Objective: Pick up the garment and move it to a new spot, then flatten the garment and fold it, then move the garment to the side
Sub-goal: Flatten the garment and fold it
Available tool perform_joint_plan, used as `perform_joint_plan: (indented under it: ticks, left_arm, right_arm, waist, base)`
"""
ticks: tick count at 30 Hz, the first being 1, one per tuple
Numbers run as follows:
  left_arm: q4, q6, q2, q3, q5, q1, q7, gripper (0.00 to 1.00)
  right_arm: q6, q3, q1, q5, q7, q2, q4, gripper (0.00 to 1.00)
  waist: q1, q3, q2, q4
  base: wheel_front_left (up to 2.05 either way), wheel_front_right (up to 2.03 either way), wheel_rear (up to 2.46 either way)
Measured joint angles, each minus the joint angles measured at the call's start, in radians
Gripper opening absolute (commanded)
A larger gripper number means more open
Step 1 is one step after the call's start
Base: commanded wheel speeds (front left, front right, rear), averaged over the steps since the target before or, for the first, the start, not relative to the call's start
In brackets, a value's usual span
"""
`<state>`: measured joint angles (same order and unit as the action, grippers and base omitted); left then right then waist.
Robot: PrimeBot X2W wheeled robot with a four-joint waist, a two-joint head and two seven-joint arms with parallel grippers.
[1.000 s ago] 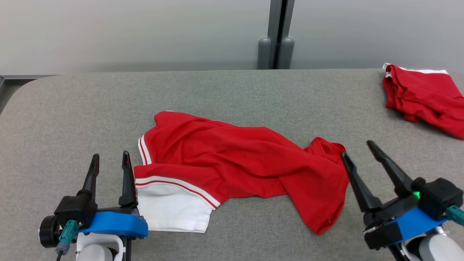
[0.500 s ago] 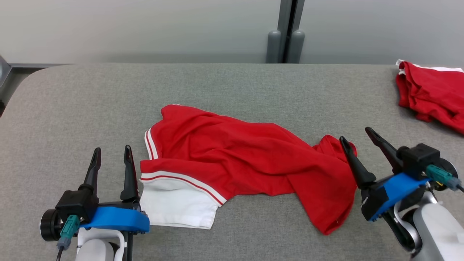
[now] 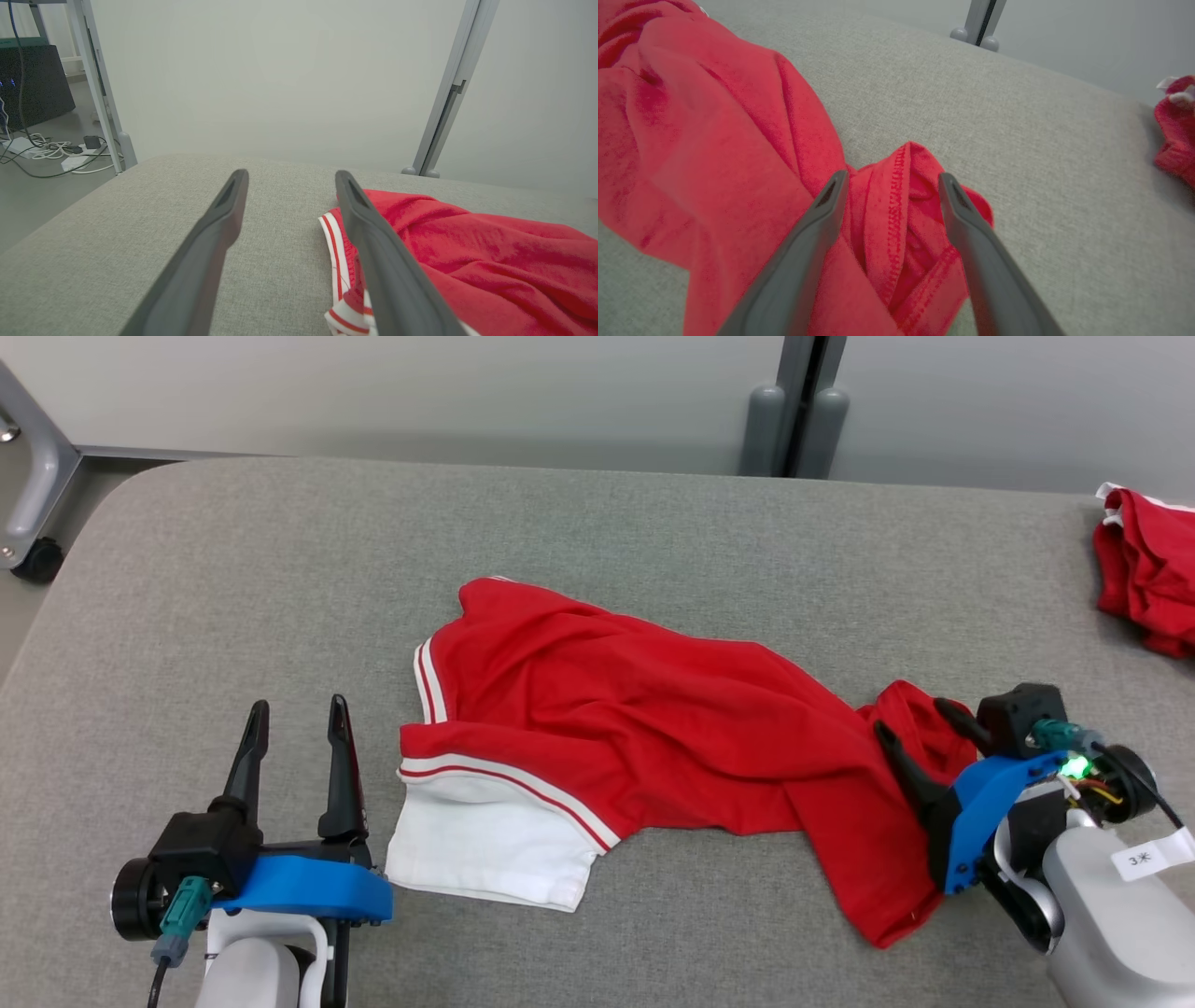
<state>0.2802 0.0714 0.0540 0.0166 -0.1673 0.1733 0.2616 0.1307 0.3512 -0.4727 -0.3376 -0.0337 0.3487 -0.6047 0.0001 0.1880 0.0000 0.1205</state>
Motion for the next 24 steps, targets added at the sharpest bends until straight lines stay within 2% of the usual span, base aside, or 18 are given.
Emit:
perform_joint_plan:
  ticks: [4,5,6,7,17,20,24]
  left_arm:
    - [0.001,0.000,-0.001,0.002,-0.001,0.007,0.000,1.00]
    - [0.001,0.000,-0.001,0.002,-0.002,0.007,0.000,1.00]
    - [0.001,0.000,-0.001,0.002,-0.002,0.008,0.000,1.00]
    - [0.001,0.000,-0.001,0.002,-0.004,0.008,0.000,1.00]
    - [0.014,-0.001,-0.002,-0.001,-0.006,0.008,0.000,1.00]
    - [0.017,-0.001,-0.001,-0.006,-0.003,-0.005,0.000,1.00]
    - [0.018,0.000,-0.001,-0.008,0.000,-0.008,0.000,1.00]
  right_arm:
    - [0.000,0.046,-0.017,-0.019,0.000,0.001,-0.056,1.00]
    - [0.000,0.058,-0.025,-0.026,-0.001,0.000,-0.067,0.85]
    - [0.000,0.070,-0.032,-0.033,-0.002,0.000,-0.078,0.31]
    - [0.000,0.080,-0.037,-0.048,-0.002,-0.002,-0.089,0.00]
    - [0.000,0.102,-0.106,-0.126,0.139,-0.004,-0.121,0.00]
    - [0.000,0.090,-0.124,-0.202,0.200,-0.013,-0.079,0.00]
    - [0.000,0.078,-0.131,-0.239,0.229,-0.009,-0.024,0.00]
  waist:
    - [-0.0001,0.006,0.0000,0.012]
    - [-0.0001,0.007,0.0000,0.014]
    - [0.0000,0.007,0.0000,0.016]
    - [0.0000,0.008,0.0000,0.016]
    - [-0.0001,-0.021,0.0000,0.007]
    - [-0.0001,-0.046,0.0000,-0.006]
    - [-0.0001,-0.062,0.0000,-0.017]
  base:
    - [0.00,0.00,0.00]
    - [0.00,0.00,0.00]
    - [0.00,0.00,0.00]
    - [0.00,0.00,0.00]
    - [0.00,0.00,0.00]
    - [0.00,0.00,0.00]
    - [0.00,0.00,0.00]
